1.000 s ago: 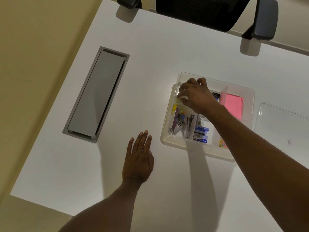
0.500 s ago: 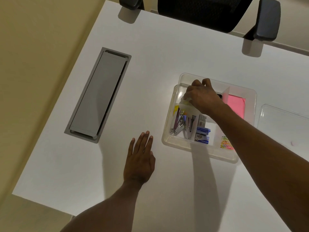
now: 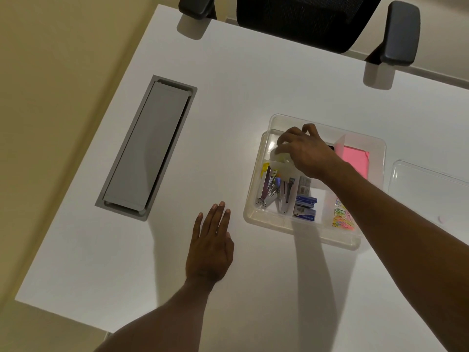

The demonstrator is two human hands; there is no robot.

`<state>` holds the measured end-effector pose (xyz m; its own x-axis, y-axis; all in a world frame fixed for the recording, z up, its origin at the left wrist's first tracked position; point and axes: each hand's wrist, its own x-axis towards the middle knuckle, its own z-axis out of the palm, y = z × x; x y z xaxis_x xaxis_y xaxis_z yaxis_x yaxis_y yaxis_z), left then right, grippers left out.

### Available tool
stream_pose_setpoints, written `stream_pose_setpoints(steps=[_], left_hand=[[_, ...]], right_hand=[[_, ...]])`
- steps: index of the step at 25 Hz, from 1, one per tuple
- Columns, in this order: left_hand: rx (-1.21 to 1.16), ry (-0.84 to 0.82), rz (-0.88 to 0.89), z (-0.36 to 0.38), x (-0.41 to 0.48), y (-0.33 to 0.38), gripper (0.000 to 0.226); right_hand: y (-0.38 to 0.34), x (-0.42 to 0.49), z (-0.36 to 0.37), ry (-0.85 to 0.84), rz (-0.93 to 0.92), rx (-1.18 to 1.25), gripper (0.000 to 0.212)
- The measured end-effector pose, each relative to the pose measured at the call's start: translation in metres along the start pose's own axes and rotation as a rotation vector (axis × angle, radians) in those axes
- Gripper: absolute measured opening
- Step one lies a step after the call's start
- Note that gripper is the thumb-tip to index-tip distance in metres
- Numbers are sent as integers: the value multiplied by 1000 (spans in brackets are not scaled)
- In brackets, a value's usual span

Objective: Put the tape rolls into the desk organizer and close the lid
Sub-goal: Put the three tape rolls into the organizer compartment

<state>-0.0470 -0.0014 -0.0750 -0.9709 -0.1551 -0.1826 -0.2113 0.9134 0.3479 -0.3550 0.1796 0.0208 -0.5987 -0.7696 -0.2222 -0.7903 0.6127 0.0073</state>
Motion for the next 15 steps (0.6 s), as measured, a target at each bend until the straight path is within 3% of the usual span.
stream_pose_setpoints(steps=[4, 9, 15], left_hand=[[-8, -7, -1, 0, 0, 0, 58], [-12, -7, -9, -1, 0, 0, 58], [-26, -4, -11, -2, 0, 1, 58]], right_hand=[[11, 6, -2, 165, 156, 54, 59], [12, 8, -1, 42, 37, -140, 54], [5, 8, 0, -46, 45, -222, 46]])
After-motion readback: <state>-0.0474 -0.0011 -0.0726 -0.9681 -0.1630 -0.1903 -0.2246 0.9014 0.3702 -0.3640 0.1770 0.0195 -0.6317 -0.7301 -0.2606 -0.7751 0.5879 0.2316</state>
